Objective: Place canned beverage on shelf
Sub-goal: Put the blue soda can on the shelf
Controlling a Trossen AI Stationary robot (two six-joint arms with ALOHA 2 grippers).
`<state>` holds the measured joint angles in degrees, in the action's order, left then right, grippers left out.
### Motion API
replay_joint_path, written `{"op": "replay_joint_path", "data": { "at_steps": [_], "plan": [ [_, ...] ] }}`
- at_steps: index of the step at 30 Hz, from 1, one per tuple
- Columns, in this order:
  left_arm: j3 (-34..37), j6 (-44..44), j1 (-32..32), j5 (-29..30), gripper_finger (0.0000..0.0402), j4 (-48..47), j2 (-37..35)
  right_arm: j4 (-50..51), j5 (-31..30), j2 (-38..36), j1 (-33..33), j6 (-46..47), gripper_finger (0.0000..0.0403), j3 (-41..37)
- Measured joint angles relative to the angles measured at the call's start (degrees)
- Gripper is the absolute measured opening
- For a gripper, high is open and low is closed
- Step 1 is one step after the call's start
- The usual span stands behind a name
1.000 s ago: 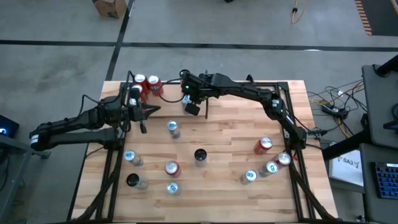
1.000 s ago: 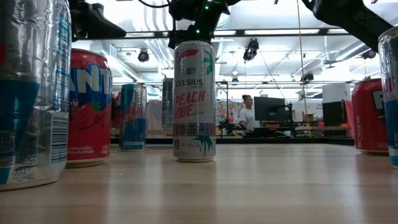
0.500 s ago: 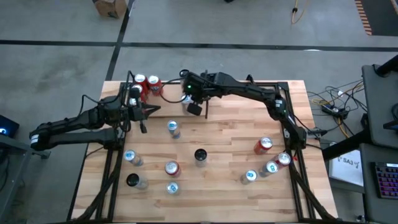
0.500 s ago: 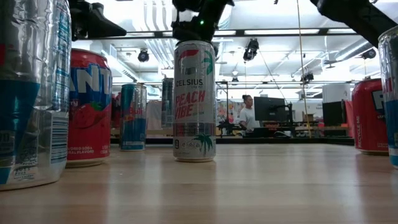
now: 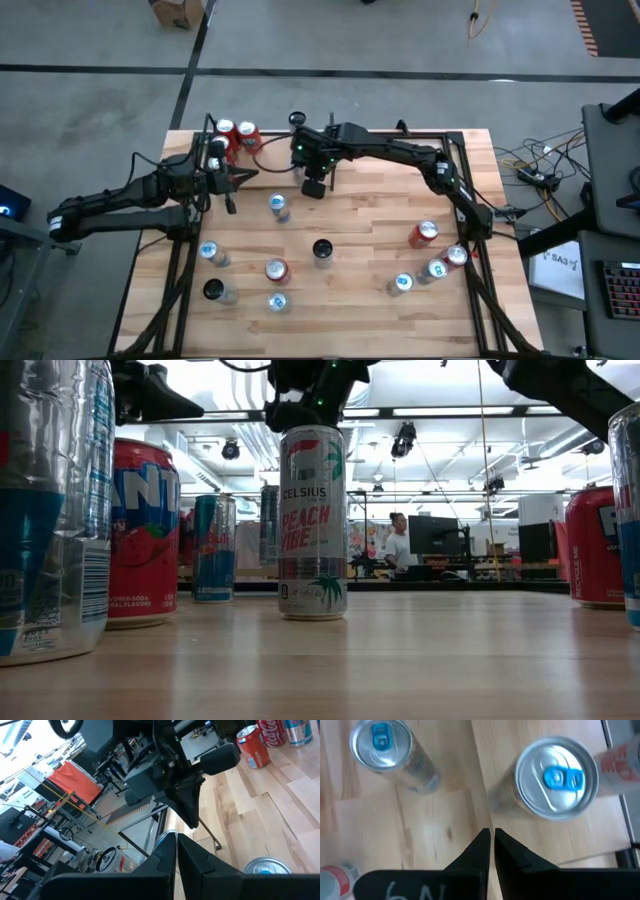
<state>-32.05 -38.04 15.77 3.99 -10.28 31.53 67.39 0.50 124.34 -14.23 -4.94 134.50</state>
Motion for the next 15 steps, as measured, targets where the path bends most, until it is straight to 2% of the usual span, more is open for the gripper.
{"op": "replay_joint_path", "data": {
  "at_steps": [15],
  "plan": [
    [0.0, -0.2, 0.0, 0.0, 0.0000, 0.2, 0.6, -12.4, -2.0, 1.4, 0.0, -2.7, 0.0013, 0.0]
  ]
}}
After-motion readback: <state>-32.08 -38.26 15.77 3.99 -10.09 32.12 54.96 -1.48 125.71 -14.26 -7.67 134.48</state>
